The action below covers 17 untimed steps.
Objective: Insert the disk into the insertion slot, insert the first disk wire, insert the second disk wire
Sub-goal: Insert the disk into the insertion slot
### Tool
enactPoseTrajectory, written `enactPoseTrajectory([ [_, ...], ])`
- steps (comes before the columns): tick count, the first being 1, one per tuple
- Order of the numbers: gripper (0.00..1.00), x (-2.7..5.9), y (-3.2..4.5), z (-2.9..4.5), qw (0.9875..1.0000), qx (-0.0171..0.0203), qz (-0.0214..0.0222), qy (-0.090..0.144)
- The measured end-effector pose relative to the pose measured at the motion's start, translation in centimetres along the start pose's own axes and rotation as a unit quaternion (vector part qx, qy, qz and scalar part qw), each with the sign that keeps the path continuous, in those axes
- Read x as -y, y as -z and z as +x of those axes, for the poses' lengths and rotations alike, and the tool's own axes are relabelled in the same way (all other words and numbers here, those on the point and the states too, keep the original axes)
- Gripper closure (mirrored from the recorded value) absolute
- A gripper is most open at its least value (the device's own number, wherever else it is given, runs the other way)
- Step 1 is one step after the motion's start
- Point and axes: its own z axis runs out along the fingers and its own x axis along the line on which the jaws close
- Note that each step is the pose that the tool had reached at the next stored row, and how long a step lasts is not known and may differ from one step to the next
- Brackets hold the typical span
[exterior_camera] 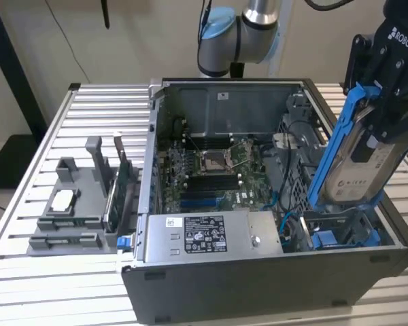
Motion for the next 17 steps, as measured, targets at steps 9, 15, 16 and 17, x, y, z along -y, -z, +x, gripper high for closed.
enactPoseTrajectory([
  [9,0.68,0.21,-1.11,0.08,1.0,0.0,-0.0001,0.0],
  [15,0.68,0.22,-1.5,0.08,1.0,-0.0001,-0.0001,0.0],
  [16,0.68,0.22,-1.51,0.08,1.0,0.0,-0.0001,0.0],
  [17,0.68,0.22,-1.51,0.08,1.0,0.0,-0.0001,0.0],
])
